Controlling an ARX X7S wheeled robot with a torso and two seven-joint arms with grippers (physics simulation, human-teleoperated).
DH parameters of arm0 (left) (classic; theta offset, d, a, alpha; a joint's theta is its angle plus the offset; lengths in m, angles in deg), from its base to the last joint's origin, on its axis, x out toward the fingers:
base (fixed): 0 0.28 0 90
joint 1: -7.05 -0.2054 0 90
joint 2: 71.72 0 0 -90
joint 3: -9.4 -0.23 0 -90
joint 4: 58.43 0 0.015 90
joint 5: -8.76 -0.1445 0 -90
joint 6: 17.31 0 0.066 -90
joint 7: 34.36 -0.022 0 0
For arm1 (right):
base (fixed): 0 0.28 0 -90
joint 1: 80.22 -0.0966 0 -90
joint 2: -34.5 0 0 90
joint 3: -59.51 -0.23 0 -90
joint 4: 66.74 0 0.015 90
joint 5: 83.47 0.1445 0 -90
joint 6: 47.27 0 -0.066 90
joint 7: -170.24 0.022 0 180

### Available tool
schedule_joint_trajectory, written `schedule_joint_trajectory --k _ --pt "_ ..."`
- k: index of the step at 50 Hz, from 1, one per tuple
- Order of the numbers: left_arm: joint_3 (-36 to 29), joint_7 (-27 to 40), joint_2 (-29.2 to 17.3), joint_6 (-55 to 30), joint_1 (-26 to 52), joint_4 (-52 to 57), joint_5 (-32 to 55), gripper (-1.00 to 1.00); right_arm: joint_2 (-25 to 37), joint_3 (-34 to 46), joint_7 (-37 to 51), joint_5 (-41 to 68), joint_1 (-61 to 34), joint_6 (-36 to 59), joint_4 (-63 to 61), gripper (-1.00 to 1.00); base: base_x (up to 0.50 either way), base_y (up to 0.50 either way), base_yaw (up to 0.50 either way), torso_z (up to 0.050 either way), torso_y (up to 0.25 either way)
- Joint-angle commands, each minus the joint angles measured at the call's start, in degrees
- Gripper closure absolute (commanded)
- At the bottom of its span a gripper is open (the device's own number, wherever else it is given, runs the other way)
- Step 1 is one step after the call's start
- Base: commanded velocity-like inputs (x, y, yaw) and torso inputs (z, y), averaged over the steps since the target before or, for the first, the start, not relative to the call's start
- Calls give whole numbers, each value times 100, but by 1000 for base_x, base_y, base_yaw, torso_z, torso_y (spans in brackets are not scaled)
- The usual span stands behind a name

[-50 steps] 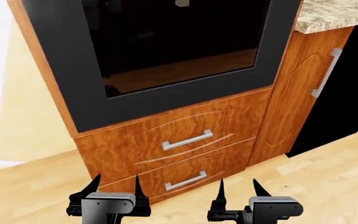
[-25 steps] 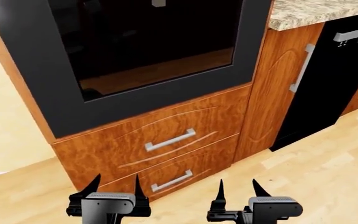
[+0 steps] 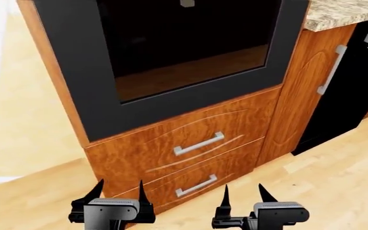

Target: Open the oven door

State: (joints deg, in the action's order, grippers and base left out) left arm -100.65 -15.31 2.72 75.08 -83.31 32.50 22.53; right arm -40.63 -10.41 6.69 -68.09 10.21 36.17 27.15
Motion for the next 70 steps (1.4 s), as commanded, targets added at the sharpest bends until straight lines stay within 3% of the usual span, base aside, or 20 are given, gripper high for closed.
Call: schedule_joint_trajectory --k 1,70 --pt "-13 29 -29 -4 -10 29 13 -100 11 37 19 -3 -3 -8 5 -100 193 402 0 0 0" --pt "-124 140 -119 46 -8 63 75 -100 106 95 171 146 22 -11 -67 -100 179 374 0 0 0"
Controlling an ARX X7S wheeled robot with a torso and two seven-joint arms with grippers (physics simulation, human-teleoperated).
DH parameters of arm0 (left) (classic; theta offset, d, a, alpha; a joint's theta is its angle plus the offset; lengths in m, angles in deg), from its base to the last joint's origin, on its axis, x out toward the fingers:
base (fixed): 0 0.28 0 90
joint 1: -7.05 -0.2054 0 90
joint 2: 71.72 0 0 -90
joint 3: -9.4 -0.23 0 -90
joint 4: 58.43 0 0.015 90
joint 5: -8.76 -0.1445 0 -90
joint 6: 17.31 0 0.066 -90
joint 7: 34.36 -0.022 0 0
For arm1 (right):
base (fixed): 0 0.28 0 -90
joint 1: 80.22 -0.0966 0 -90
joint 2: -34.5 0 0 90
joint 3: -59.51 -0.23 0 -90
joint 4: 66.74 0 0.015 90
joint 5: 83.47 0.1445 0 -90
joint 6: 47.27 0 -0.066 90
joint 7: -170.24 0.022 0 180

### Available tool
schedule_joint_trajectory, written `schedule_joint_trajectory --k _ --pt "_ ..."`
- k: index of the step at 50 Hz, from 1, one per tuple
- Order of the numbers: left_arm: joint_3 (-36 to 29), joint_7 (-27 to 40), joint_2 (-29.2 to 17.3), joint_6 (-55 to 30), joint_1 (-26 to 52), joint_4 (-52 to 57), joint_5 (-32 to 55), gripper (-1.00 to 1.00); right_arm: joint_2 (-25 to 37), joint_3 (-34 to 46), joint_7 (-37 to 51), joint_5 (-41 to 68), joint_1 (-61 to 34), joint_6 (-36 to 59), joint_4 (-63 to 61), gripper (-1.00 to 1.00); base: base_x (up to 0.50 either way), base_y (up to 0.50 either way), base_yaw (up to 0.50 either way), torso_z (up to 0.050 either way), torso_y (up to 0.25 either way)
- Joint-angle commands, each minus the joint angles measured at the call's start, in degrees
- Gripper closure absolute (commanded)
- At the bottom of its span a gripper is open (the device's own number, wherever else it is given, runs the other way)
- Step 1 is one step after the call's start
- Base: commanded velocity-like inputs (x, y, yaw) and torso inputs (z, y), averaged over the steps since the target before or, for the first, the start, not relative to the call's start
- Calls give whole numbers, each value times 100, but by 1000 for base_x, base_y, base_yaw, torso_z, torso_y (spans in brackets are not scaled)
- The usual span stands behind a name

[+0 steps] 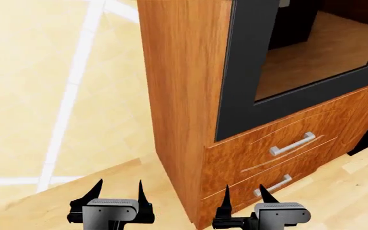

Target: Open the oven door

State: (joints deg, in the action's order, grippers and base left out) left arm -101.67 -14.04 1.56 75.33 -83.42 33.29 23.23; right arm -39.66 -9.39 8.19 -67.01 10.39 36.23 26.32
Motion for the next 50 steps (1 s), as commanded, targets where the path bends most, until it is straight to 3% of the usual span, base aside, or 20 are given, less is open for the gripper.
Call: schedule_joint_trajectory --k 1,50 --pt "-24 15 -5 18 2 -11 6 -100 8 -16 25 49 5 -27 21 -100 30 63 0 0 0" --pt "-95 68 -50 61 26 -50 64 -100 32 78 -14 181 -33 -102 95 -100 0 0 -160 0 0"
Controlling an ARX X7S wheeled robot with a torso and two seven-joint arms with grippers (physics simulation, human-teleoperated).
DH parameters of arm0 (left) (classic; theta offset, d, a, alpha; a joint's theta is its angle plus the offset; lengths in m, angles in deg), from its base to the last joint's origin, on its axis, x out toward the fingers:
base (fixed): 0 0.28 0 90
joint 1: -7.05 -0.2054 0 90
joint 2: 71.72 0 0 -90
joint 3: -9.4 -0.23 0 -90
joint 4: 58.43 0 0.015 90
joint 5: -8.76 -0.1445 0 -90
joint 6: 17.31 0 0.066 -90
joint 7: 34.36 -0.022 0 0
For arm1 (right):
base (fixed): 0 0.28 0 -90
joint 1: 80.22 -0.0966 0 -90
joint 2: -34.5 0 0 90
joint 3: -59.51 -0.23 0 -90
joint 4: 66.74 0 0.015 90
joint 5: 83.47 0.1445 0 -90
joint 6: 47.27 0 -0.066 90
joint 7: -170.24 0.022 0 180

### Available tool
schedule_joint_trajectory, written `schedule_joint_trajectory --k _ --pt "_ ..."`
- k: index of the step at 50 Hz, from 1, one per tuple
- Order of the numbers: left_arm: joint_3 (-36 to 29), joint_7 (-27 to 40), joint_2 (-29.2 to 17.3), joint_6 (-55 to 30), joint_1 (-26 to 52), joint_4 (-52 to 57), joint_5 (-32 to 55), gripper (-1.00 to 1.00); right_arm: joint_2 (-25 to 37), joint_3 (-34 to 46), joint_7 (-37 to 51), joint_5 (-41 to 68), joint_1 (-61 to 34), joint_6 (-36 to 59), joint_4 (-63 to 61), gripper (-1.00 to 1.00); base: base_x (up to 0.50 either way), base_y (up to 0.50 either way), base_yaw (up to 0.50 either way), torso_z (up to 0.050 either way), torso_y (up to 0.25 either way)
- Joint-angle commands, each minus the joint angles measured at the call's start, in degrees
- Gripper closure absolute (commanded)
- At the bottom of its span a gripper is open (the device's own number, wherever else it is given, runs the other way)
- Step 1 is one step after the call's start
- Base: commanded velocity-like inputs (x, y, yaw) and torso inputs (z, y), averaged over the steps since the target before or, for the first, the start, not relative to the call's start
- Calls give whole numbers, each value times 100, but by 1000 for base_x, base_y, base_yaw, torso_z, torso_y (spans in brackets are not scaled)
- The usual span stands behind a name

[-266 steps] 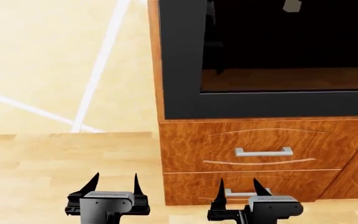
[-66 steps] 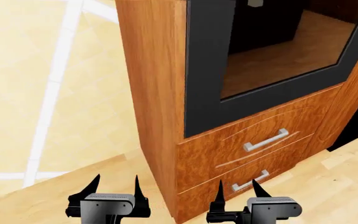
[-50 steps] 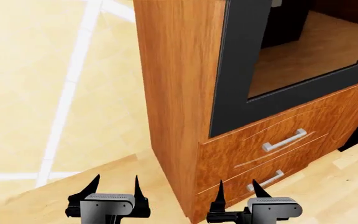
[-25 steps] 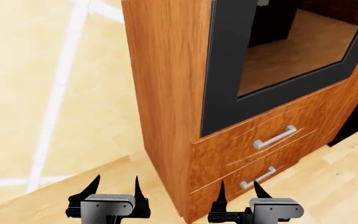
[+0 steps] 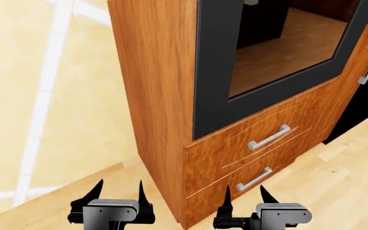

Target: Open the oven door

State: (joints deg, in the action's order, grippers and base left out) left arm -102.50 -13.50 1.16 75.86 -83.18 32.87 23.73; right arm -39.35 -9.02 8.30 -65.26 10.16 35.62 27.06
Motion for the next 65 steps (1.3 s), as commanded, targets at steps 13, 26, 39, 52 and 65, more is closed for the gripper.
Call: schedule_joint_trajectory --k 13,26,39,52,65 --pt "-30 33 -19 17 -5 -17 30 -100 15 63 12 -15 -16 -52 34 -100 37 -22 0 0 0" --pt "-48 47 -30 38 5 -41 34 -100 24 76 38 1 -19 -58 33 -100 118 -71 0 0 0" --pt "-65 70 -51 18 5 -4 53 -100 38 83 58 25 -19 -71 30 -100 132 -79 0 0 0" --pt "-87 81 -61 26 18 -11 60 -100 54 92 66 38 -24 -94 44 -100 137 -82 0 0 0" --pt "-107 94 -75 28 24 -3 66 -100 69 111 88 49 -31 -84 33 -100 135 -81 0 0 1"
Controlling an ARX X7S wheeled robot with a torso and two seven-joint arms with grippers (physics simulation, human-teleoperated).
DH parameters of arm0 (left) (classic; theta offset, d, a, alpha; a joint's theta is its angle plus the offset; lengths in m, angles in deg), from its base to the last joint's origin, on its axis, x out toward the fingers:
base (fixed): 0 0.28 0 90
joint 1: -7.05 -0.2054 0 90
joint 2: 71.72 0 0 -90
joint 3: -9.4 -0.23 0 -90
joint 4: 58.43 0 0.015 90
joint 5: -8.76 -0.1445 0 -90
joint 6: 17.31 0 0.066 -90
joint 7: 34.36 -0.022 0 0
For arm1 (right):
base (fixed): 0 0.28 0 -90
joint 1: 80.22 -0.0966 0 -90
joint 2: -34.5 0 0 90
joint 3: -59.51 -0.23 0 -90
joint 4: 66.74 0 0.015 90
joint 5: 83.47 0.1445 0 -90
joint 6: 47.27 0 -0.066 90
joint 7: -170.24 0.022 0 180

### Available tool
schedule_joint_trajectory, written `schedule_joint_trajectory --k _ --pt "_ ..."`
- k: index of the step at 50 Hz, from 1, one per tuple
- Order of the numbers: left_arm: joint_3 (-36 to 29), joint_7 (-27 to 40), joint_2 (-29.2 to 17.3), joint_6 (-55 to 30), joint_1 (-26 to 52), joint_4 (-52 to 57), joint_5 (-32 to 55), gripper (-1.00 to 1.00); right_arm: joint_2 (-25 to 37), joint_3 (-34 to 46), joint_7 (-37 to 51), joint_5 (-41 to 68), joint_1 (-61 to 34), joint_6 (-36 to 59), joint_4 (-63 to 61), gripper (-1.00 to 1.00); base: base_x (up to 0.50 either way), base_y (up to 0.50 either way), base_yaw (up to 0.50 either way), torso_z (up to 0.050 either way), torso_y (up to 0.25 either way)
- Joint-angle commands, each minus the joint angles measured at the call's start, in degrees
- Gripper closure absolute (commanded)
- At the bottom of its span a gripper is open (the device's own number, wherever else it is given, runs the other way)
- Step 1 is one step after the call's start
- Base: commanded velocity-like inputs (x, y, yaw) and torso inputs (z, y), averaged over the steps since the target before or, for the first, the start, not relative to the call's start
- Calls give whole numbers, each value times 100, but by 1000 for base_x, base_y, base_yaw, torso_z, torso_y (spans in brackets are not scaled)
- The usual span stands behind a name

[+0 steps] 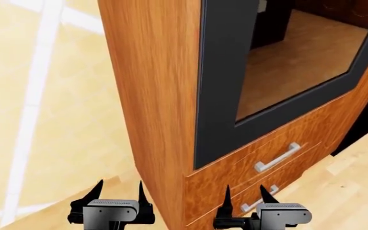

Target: Open the oven door

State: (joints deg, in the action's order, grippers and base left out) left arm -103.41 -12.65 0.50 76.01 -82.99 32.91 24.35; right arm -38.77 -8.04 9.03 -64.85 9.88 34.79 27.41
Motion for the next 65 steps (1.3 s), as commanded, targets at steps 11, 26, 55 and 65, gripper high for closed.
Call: schedule_joint_trajectory --k 11,26,55,65 --pt "-28 20 -16 35 5 -20 13 -100 22 24 51 16 3 8 -24 -100 136 -82 0 0 0" --pt "-37 35 -26 51 12 -35 39 -100 48 -13 157 -22 -19 -26 -58 -100 17 -10 0 0 0" --pt "-88 18 -50 83 58 -108 60 -100 836 -477 743 -593 -444 510 -1211 -100 0 0 0 0 0" --pt "-97 33 -70 84 49 -69 71 -100 1179 -657 688 -476 -677 898 -1662 -100 0 0 0 0 0"
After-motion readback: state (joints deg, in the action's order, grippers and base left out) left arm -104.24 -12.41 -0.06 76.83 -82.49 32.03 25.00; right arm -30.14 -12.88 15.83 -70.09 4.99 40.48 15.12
